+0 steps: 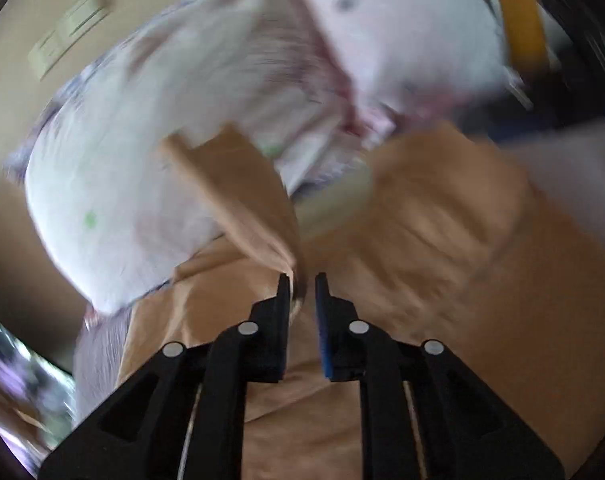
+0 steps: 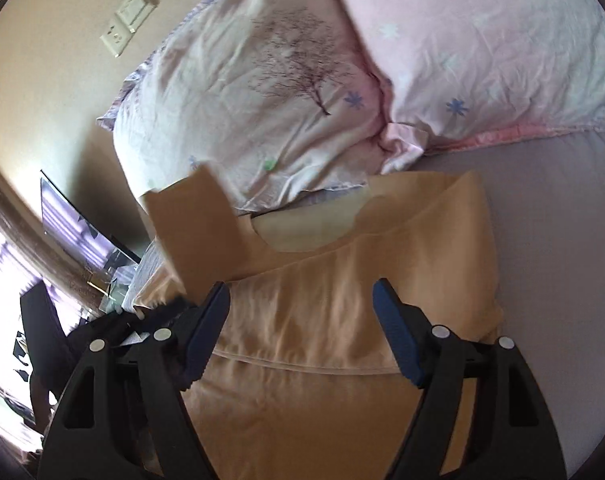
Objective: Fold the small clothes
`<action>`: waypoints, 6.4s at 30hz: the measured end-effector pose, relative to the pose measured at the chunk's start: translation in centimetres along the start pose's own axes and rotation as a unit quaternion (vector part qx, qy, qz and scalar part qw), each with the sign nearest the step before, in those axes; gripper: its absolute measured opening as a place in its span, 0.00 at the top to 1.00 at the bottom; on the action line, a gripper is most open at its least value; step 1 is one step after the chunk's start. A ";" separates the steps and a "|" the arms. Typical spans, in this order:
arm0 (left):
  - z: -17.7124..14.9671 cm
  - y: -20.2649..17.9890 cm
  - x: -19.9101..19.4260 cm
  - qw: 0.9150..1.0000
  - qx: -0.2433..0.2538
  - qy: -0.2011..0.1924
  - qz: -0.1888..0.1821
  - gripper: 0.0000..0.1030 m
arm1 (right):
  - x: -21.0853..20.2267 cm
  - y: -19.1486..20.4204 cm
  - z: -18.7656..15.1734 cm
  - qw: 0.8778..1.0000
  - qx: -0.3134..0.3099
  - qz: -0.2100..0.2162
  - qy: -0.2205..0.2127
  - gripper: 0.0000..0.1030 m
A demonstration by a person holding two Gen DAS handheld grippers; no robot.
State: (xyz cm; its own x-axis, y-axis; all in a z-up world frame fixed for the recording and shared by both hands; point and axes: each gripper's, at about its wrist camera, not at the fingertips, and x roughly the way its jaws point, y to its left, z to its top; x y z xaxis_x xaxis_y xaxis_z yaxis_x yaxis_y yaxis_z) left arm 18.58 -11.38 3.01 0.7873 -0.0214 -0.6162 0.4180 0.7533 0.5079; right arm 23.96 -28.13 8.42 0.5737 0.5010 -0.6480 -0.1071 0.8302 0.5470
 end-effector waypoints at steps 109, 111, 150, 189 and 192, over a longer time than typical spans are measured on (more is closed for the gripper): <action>-12.7 20.2 8.8 0.764 -0.580 0.106 -0.260 0.91 | 0.7 -14.5 0.1 0.976 0.195 0.054 -0.085 0.12; -9.2 20.5 6.9 0.774 -0.562 0.072 -0.282 0.91 | -0.3 -14.3 0.9 0.973 0.197 0.053 -0.106 0.12; -2.0 7.8 10.0 0.799 -0.431 0.072 -0.412 0.68 | 2.8 -10.1 -0.9 0.990 0.090 0.088 0.069 0.71; -12.2 2.8 -4.2 0.943 -0.278 0.150 -0.101 0.02 | -0.7 3.0 -17.9 0.976 -0.125 -0.171 0.044 0.01; -12.2 2.7 -4.3 0.942 -0.282 0.151 -0.101 0.02 | 0.0 3.2 -18.2 0.970 -0.139 -0.196 0.047 0.01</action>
State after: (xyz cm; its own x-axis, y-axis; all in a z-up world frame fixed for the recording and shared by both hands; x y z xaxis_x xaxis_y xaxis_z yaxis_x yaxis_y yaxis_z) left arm 10.77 -1.21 -0.28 0.5173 -0.0777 -0.8522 0.1702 0.9853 0.0134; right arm 8.77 -21.02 0.54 0.5394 0.1430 -0.8298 -0.1181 0.9886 0.0936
